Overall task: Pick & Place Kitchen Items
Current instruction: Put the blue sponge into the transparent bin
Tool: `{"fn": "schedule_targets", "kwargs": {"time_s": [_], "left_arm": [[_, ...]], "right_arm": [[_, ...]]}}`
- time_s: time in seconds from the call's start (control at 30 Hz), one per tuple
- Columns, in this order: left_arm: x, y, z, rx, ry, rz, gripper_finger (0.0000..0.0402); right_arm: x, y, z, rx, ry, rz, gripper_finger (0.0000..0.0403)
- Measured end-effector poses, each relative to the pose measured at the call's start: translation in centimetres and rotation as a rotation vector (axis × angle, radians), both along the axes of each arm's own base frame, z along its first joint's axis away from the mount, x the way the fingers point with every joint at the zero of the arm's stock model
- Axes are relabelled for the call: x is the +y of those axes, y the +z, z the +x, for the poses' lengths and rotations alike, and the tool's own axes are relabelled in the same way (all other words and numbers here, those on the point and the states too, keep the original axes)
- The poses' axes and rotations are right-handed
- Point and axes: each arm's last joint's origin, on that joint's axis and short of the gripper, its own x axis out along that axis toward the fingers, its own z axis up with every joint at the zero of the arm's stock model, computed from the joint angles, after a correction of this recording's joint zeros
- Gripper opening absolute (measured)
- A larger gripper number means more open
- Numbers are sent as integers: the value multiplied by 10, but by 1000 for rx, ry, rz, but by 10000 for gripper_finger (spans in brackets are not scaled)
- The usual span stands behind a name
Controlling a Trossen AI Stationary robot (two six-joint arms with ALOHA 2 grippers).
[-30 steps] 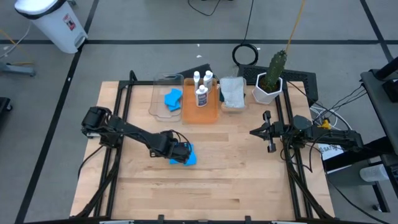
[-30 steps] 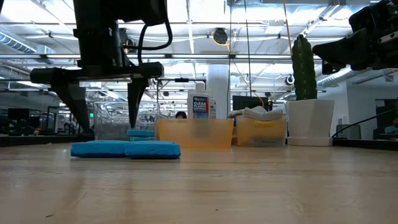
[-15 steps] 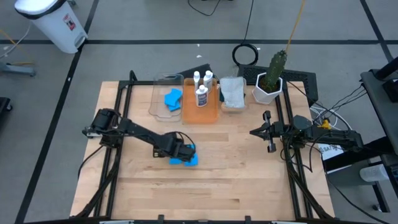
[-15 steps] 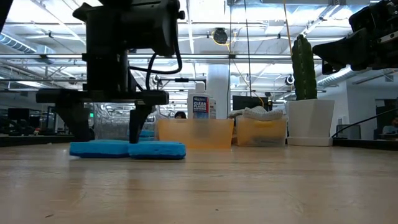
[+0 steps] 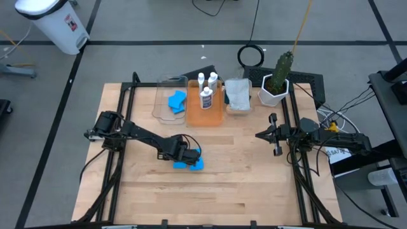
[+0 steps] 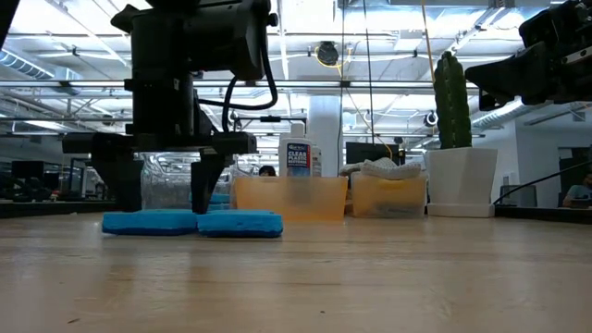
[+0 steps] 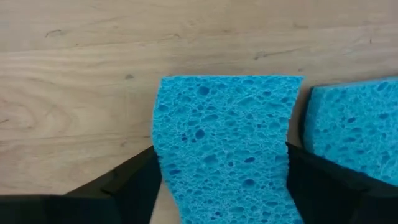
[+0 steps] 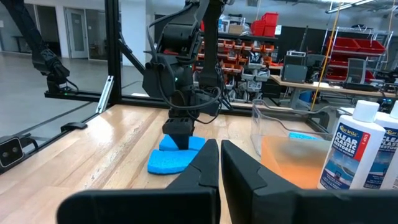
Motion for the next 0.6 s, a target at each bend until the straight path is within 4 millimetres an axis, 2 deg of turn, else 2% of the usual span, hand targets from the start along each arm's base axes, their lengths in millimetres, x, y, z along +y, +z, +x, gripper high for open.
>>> {"fn": "schedule_targets", "kwargs": {"time_s": [0.17, 0.3, 0.43, 0.6], "left_arm": [[0, 1, 0, 0, -21, -1, 236], [1, 3, -1, 5, -28, -2, 190], [1, 7, -4, 15, -30, 2, 163], [3, 20, -10, 13, -29, 14, 149]], "right_arm": [[0, 0, 0, 0, 0, 0, 0], [0, 0, 0, 0, 0, 0, 0], [0, 0, 0, 0, 0, 0, 0], [0, 0, 0, 0, 0, 0, 0]]}}
